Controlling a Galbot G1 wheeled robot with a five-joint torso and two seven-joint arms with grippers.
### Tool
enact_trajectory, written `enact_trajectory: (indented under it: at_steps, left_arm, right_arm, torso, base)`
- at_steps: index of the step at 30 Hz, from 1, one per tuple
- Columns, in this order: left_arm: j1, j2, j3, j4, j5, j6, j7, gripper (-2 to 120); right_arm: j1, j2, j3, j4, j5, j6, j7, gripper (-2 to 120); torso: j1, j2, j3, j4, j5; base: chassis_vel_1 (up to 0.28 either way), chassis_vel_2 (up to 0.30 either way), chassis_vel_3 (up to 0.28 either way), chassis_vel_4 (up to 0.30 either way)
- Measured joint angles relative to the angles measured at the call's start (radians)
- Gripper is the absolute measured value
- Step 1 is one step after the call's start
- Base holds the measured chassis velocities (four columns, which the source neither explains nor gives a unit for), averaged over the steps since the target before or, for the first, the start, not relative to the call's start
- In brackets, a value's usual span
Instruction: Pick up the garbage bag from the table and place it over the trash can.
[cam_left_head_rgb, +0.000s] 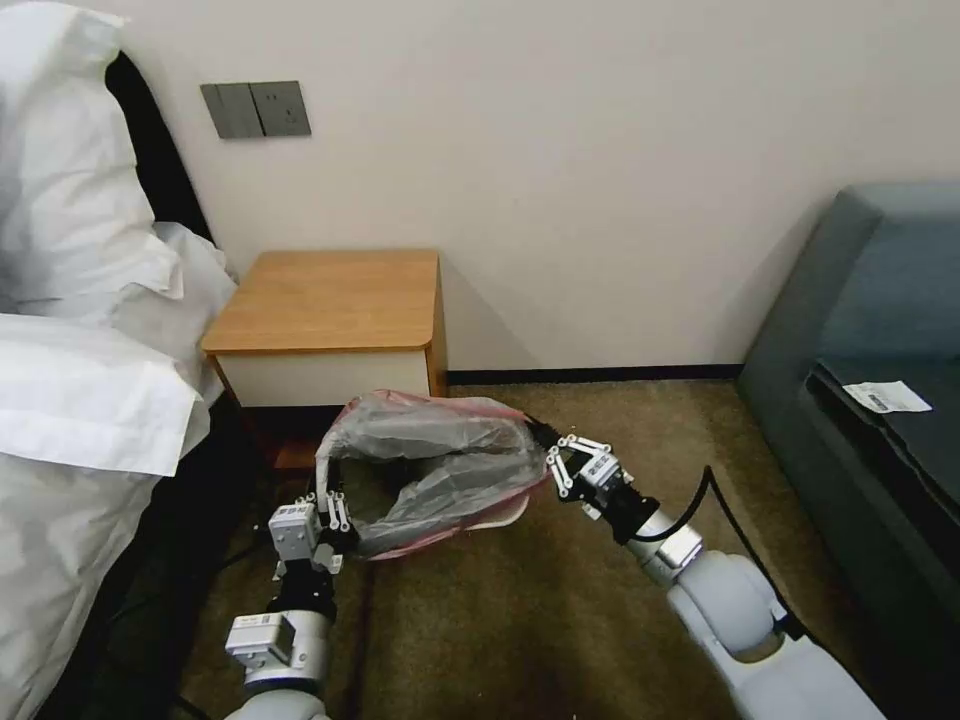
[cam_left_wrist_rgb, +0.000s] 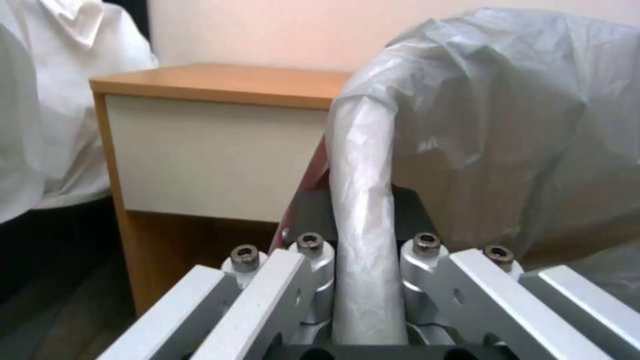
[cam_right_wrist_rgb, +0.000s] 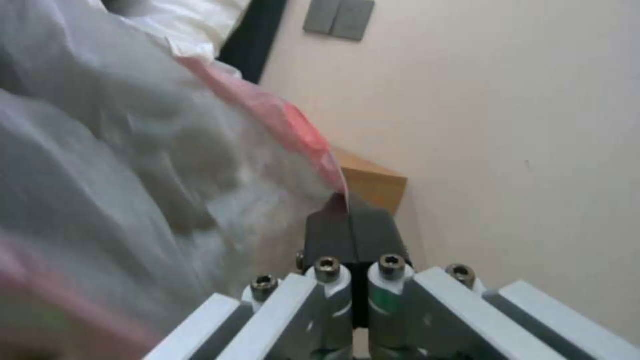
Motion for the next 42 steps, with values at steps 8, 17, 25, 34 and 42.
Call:
enact_trajectory:
  at_steps: [8, 17, 25, 34, 42]
  left_arm:
    - [0.014, 0.002, 0.007, -0.066, -0.085, 0.008, 0.005, 8]
    - [-0.041, -0.006, -0.024, -0.097, -0.217, 0.091, -0.038, 8]
    - [-0.075, -0.025, -0.017, -0.112, -0.341, 0.170, -0.086, 8]
    - [-0.082, -0.023, -0.022, -0.119, -0.426, 0.201, -0.138, 8]
    - [-0.084, -0.018, -0.038, -0.108, -0.424, 0.201, -0.141, 8]
  right_arm:
    - [0.018, -0.007, 0.006, -0.052, 0.005, 0.010, 0.000, 0]
    - [-0.008, 0.010, -0.003, -0.033, -0.006, 0.021, -0.004, 0]
    - [-0.031, 0.041, -0.017, -0.012, -0.047, 0.032, 0.006, 0]
    - [-0.056, 0.066, -0.017, -0.010, -0.056, 0.034, 0.017, 30]
    - [-0.109, 0.107, 0.029, 0.020, -0.044, 0.059, 0.003, 58]
  torso:
    - [0.000, 0.000, 0.000, 0.0000, 0.0001]
    - [0.000, 0.000, 0.000, 0.0001, -0.0001]
    - [0.000, 0.000, 0.000, 0.0000, -0.0002]
    - [0.000, 0.000, 0.000, 0.0000, 0.0000]
    - [0.000, 0.000, 0.000, 0.0002, 0.0000]
  base:
    - [0.000, 0.000, 0.000, 0.000]
    - [0.000, 0.000, 0.000, 0.000]
    - [0.000, 0.000, 0.000, 0.000]
    - [0.000, 0.000, 0.000, 0.000]
    - [0.000, 0.000, 0.000, 0.000]
